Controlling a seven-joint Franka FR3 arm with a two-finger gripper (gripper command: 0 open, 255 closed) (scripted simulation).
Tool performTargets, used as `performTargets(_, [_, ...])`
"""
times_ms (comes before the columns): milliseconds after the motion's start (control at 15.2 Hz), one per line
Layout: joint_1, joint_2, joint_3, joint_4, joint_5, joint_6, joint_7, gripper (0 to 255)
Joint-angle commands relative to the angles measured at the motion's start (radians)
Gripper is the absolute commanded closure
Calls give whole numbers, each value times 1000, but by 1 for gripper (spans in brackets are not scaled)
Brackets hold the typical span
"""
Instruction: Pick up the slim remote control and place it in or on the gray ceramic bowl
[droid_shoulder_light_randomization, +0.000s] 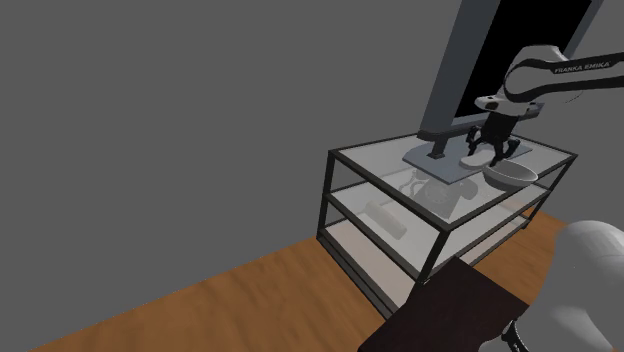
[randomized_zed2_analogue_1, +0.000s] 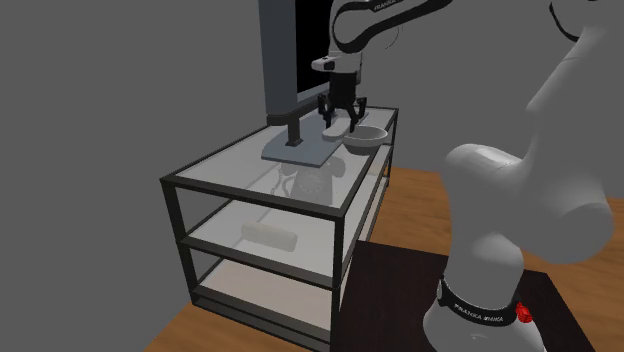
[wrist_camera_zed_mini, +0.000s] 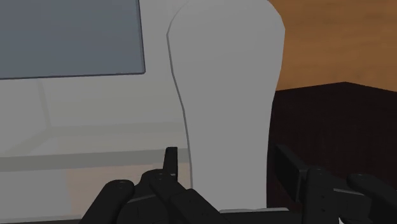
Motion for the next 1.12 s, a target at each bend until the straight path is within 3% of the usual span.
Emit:
performTargets(0, [52, 40, -95, 52, 17, 13, -61, 255])
performTargets(198, [160, 85, -258, 143, 44, 13, -146, 255])
performTargets(528, [423, 52, -565, 326, 16, -31, -230, 255])
performTargets(792, [593, -53, -724, 506, -60, -102, -265, 255])
performTargets(1056, [739, -168, -837, 722, -130, -186, -315, 255])
